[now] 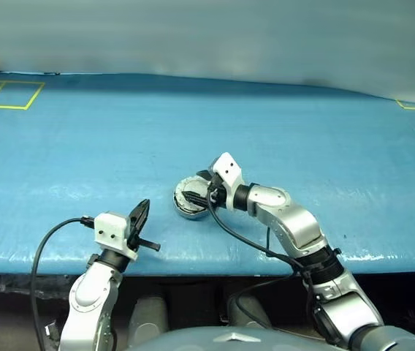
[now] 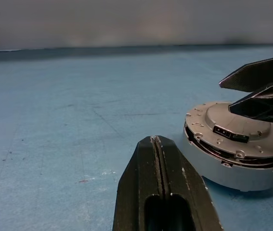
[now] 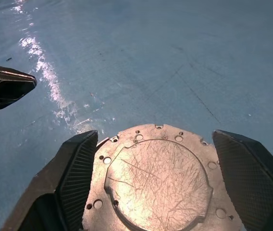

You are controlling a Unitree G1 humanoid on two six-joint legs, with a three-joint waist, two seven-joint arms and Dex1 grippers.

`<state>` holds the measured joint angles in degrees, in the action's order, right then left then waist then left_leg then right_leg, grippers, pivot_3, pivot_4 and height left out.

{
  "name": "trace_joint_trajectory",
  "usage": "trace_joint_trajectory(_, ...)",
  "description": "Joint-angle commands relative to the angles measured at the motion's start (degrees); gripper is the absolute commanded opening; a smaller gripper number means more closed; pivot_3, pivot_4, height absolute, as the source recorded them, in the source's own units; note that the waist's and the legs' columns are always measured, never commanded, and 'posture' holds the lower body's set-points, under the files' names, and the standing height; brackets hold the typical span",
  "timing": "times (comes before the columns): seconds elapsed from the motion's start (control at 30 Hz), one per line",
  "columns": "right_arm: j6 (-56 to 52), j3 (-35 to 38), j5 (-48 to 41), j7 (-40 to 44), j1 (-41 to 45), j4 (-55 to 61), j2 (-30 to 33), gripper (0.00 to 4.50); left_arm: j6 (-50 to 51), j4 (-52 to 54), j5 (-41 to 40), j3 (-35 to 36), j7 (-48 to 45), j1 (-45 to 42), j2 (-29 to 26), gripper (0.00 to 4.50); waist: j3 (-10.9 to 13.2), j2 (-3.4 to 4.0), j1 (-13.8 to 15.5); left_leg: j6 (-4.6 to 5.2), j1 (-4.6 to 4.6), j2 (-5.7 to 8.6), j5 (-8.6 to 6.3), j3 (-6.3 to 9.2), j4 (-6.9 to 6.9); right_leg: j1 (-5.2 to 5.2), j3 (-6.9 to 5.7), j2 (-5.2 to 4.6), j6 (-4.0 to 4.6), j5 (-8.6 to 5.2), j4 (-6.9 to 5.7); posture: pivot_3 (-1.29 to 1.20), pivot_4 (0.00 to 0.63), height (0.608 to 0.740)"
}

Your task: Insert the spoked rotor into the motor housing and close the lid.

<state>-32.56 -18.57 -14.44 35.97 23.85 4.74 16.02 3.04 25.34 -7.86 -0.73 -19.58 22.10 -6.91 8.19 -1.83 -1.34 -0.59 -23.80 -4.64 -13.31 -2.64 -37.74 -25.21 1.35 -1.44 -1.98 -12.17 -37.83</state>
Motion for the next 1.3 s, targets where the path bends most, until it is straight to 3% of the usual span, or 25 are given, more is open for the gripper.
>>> trace_joint_trajectory(0.03, 2.3, 0.3, 0.7, 2.8, 1.4, 0.2, 1.3, 4.48, -1.2, 0.5, -0.3, -1.1, 0.3, -0.1, -0.1, 0.00, 0.0, 0.00, 0.0, 0.00, 0.00, 0.00, 0.00, 0.00, 0.00, 0.00, 0.00, 0.00, 0.00, 0.00, 0.00, 0.00, 0.150, 0.740)
trace_joint_trajectory(0.33, 8.7, -0.3, 2.5, 10.6, 3.6, -6.1, 3.9, 4.48, -1.5, -0.6, -0.9, -1.4, 0.3, -1.0, -0.4, 0.00, 0.0, 0.00, -0.2, 0.00, 0.04, -0.01, 0.00, 0.00, -0.04, 0.02, 0.01, 0.02, 0.00, 0.00, -0.02, 0.00, 0.150, 0.740)
trace_joint_trajectory(0.7, 13.6, -0.9, 5.4, 13.6, 4.8, -12.6, 2.4, 4.48, -1.9, -0.4, -0.8, -2.5, -1.8, -0.4, -2.2, 0.00, 0.0, 0.01, -0.2, 0.00, 0.05, -0.01, 0.00, -0.01, -0.03, 0.01, 0.02, 0.03, 0.00, 0.00, -0.03, 0.00, 0.150, 0.740)
trace_joint_trajectory(0.87, 13.8, -0.3, 5.4, 13.6, 4.9, -13.2, 1.8, 3.21, -1.8, -0.2, -0.6, -3.8, -2.0, 1.3, -3.2, 0.00, 0.0, 0.02, -0.2, 0.00, 0.03, -0.01, 0.00, -0.04, 0.00, -0.03, 0.04, 0.02, 0.00, -0.01, -0.01, 0.00, 0.150, 0.740)
trace_joint_trajectory(1.13, 11.2, -0.2, 6.1, 12.1, 3.8, -8.5, 1.8, 3.19, -2.9, -0.9, -0.6, -4.1, -1.5, 1.9, -3.1, 0.00, 0.0, 0.05, -0.2, 0.00, 0.02, -0.01, 0.00, -0.05, 0.00, -0.09, 0.05, 0.02, 0.01, -0.01, -0.04, 0.00, 0.150, 0.740)
trace_joint_trajectory(1.3, 2.7, -1.1, 6.0, 9.6, 3.2, -3.0, 1.0, 3.19, -5.7, -2.3, 2.5, -4.1, 0.1, 2.1, -3.4, 0.00, 0.0, 0.06, -0.2, 0.00, 0.00, -0.01, 0.00, -0.05, 0.07, -0.15, 0.06, 0.02, 0.04, -0.03, -0.04, 0.00, 0.150, 0.740)
